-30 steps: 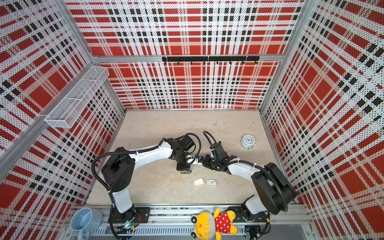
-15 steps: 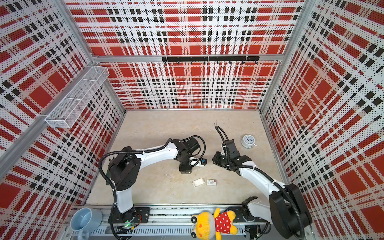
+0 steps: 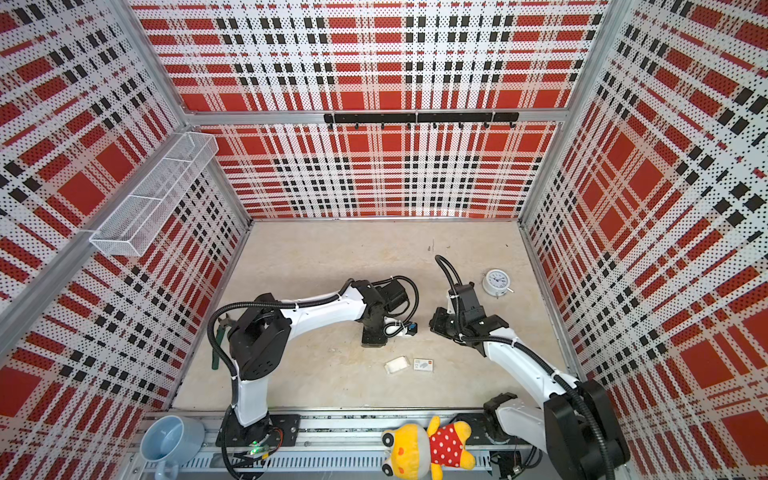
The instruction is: Load the staples into the stapler
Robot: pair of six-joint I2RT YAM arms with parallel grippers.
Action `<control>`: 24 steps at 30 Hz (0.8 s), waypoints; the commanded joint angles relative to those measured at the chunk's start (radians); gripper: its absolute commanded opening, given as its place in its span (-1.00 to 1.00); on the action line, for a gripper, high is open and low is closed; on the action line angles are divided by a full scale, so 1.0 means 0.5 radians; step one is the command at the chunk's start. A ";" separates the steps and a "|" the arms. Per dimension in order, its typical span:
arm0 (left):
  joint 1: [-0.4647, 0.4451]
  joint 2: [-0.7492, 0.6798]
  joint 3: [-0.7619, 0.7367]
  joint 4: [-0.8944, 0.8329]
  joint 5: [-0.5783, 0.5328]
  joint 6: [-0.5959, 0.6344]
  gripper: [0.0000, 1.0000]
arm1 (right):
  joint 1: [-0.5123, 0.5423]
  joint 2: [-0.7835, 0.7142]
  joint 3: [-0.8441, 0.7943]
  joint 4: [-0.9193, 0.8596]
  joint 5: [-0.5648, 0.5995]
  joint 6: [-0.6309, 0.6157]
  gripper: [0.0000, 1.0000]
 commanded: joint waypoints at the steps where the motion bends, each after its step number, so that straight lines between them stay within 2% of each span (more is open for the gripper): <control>1: -0.016 0.205 -0.081 0.094 -0.102 -0.015 -0.66 | -0.018 -0.051 -0.031 0.002 0.000 -0.029 -0.72; 15: -0.059 0.295 -0.106 0.133 -0.268 -0.015 -0.69 | -0.055 -0.132 -0.113 0.008 0.000 -0.013 -0.71; 24: -0.075 0.362 -0.055 0.054 -0.255 -0.002 -0.69 | -0.068 -0.190 -0.131 -0.013 -0.003 -0.012 -0.71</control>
